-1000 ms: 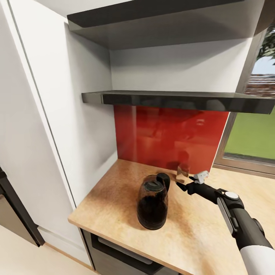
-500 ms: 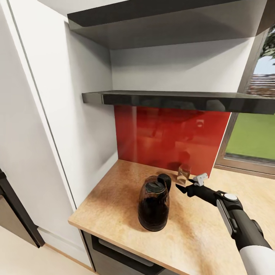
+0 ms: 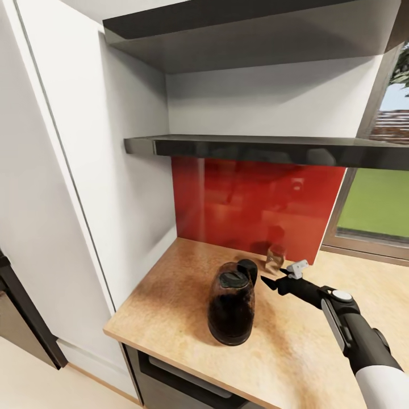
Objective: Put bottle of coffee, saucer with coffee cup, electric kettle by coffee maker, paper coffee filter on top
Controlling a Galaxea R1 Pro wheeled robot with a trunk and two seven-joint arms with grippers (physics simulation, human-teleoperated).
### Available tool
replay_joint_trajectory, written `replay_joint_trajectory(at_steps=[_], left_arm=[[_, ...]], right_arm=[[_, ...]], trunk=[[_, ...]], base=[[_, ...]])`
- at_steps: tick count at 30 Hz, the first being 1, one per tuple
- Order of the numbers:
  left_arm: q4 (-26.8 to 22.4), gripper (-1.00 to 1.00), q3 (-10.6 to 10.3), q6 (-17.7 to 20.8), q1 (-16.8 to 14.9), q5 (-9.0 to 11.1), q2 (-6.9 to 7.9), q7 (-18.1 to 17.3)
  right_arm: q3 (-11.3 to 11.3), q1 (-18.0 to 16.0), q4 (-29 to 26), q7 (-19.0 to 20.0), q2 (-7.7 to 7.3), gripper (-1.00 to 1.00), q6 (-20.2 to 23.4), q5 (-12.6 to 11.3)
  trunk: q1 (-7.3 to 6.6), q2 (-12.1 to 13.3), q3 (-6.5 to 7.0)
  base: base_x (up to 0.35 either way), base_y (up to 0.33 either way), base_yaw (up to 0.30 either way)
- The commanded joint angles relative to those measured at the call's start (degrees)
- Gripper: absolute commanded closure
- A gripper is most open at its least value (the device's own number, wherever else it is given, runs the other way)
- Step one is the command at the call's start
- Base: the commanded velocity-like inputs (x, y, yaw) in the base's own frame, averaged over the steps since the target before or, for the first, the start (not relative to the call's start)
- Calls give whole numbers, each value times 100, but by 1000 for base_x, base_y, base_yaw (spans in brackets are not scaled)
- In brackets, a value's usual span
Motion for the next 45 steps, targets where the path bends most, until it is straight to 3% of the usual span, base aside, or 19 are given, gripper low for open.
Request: replay_joint_trajectory(at_steps=[1, 45], left_arm=[[5, -100, 51, -20, -6, -57, 0, -23], [6, -100, 51, -20, -6, -57, 0, -21]], right_arm=[[-14, -6, 24, 35, 4, -100, -30, 17], [-15, -6, 102, 35, 4, -100, -177, 17]], trunk=[[5, -13, -14], [5, -13, -14]], base=[[72, 163, 0], [22, 26, 0]])
